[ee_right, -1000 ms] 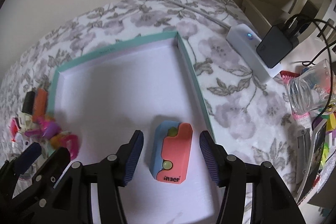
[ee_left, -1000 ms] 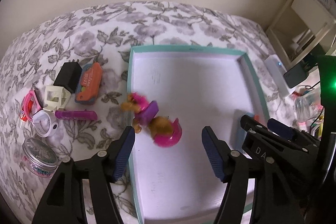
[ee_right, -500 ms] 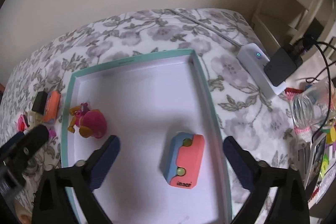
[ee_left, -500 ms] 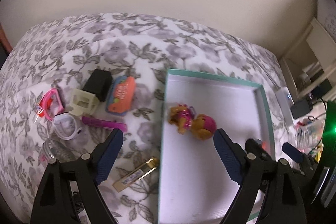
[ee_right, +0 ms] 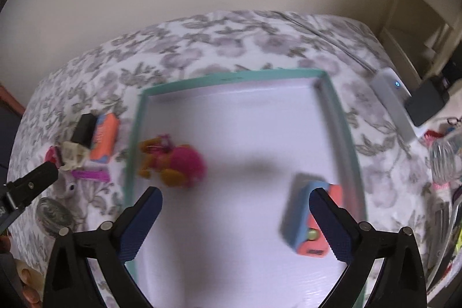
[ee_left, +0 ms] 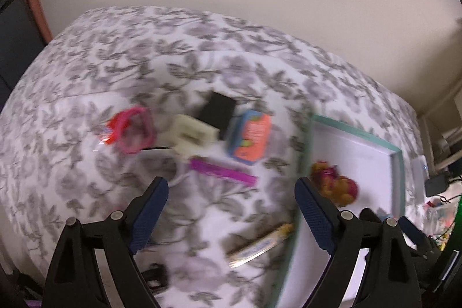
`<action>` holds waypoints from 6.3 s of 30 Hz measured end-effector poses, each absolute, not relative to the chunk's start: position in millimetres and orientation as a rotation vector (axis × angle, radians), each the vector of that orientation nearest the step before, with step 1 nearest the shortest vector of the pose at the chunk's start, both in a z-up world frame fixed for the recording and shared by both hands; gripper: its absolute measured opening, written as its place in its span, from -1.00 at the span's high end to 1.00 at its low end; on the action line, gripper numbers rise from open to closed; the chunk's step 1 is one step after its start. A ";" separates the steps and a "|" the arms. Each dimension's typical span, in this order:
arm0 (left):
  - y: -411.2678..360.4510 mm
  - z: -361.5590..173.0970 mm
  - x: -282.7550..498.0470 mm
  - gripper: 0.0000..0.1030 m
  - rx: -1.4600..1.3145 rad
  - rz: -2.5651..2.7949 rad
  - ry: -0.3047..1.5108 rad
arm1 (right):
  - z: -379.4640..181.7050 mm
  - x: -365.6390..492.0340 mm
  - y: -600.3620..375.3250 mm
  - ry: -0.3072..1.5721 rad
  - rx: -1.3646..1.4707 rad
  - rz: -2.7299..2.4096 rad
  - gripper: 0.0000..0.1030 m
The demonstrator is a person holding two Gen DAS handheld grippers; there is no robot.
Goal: Organize rigid objects
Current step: 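Move both tools back over the remaining toys beside the tray, then grasp the glass jar with the left tool while the right tool grasps the gold harmonica, then carry the jar and harmonica over the tray with both tools, then open both tools to release the jar and harmonica into the tray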
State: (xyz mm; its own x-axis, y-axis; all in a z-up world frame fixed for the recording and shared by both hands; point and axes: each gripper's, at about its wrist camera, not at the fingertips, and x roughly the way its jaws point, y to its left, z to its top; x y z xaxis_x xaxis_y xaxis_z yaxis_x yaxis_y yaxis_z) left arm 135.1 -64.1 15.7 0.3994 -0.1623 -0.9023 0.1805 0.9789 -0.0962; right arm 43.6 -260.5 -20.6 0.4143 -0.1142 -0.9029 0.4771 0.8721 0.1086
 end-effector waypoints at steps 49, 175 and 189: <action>18.3 -31.8 156.9 -0.74 0.046 -0.054 1.417 | -74.7 93.8 -122.7 1.367 0.390 -0.089 -0.01; -82.2 39.7 112.4 -0.63 0.138 -0.367 1.150 | -2.9 20.2 -291.1 1.109 0.454 -0.485 -0.27; -6.2 30.4 147.7 -0.74 -0.028 -0.197 1.176 | -9.3 24.2 -286.8 1.066 0.472 -0.484 -0.92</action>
State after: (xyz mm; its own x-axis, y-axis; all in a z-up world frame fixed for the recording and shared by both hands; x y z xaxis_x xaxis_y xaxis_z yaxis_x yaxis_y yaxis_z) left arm 147.7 -6.2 30.4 0.3694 -0.1682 -0.9139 0.1393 0.9824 -0.1245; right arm 24.2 -286.8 -9.3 0.4005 -0.1456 -0.9046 0.5855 0.8001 0.1305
